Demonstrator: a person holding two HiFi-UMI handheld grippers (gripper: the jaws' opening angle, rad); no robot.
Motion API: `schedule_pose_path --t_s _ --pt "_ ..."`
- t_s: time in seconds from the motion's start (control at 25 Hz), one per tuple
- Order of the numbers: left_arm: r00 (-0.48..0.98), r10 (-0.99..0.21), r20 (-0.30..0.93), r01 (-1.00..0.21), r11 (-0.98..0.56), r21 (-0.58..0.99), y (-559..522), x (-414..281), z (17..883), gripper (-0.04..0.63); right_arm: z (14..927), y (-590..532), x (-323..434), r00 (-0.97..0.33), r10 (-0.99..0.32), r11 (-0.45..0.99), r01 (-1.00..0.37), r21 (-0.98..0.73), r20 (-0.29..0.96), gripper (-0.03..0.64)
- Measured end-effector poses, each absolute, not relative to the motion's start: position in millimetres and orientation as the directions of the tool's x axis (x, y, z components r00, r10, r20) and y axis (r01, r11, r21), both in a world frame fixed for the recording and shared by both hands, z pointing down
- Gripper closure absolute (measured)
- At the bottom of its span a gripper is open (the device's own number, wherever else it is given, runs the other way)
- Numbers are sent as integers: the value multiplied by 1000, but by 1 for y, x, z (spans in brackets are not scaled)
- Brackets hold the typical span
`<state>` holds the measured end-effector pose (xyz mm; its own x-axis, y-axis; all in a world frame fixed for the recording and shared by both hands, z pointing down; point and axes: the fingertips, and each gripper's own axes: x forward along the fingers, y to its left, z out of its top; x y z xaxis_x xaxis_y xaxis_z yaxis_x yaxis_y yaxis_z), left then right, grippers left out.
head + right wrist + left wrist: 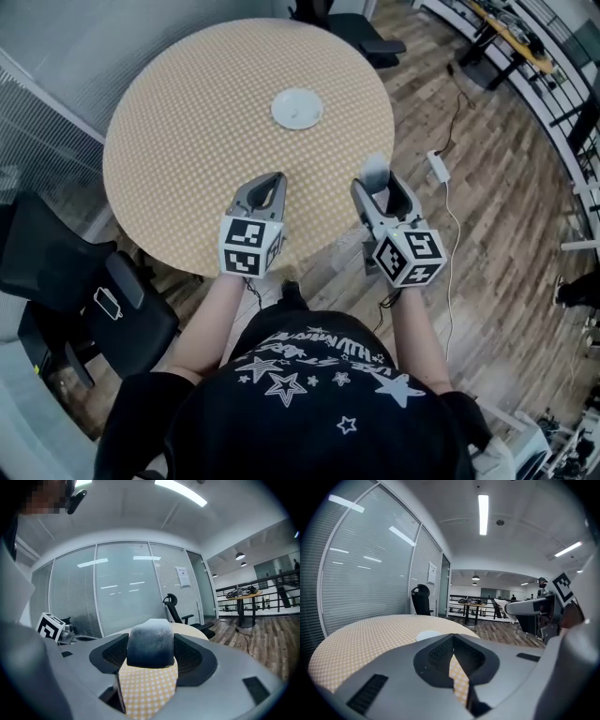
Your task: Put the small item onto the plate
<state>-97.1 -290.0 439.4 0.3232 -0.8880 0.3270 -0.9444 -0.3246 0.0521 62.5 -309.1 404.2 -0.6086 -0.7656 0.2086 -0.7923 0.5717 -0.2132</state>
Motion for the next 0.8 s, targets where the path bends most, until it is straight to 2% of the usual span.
schedule_pose_path --t_s 0.44,0.8 --pt "325 -885 334 -945 -317 82 -326 -107 448 595 413 -345 48 -620 -749 586 -785 -201 235 316" --pt "158 -915 370 -987 -150 51 -354 -133 451 595 425 -413 31 -721 -652 680 -693 -239 235 316"
